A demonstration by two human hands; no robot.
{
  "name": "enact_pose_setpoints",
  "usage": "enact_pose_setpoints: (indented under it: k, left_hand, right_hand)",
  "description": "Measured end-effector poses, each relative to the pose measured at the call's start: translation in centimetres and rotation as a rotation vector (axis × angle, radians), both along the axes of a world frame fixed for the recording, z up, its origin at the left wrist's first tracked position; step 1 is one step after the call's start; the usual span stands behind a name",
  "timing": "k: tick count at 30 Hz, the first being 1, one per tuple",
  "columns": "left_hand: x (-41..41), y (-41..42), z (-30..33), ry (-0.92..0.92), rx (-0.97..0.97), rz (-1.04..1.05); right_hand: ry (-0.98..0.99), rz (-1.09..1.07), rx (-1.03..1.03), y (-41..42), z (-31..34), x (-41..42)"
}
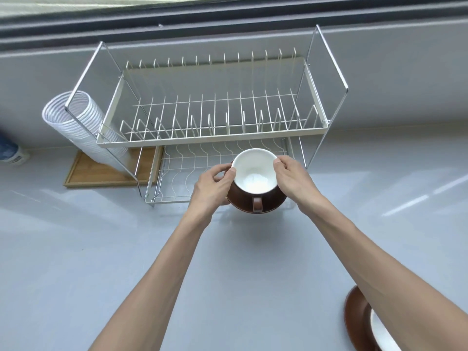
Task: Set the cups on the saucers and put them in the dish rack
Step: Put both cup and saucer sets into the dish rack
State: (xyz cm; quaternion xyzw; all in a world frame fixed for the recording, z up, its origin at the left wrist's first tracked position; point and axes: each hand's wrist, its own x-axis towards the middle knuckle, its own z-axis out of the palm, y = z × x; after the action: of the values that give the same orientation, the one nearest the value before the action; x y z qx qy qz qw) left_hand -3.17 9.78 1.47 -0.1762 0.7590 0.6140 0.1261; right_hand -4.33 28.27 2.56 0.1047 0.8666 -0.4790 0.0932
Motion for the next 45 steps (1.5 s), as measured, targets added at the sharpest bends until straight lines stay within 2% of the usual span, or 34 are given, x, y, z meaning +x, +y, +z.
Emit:
enact_pose_setpoints:
  k: [9,13,28,35,45]
  left_hand:
    - [-5.7,0.3,-0.8,0.003,0.025,0.035]
    - [-7.6,0.8,-1.3,-0.061,0.021,0.057]
    - [-10.1,1.7,-3.3,-0.117,0.095,0.055]
    - [-9.8,1.6,-3.3,-0.137,0.071,0.051]
    - [-7.7,1.0,-1.7,-0.128,-0.153,-0.127]
  right_hand:
    - [0.036,-0.052,0.080,-0.9,-0.8,-5.4]
    - [0.010,-0.076,0.120,-1.1,-1.1,-7.2]
    - [-0.057,-0.107,0.088,-0.4,-3.5,-9.7]
    - [-0.081,-0.105,0.042,-0.3,-3.2,-9.4]
    - [-0.076,-0.006,0.235,-0.6,-2.4,-6.4]
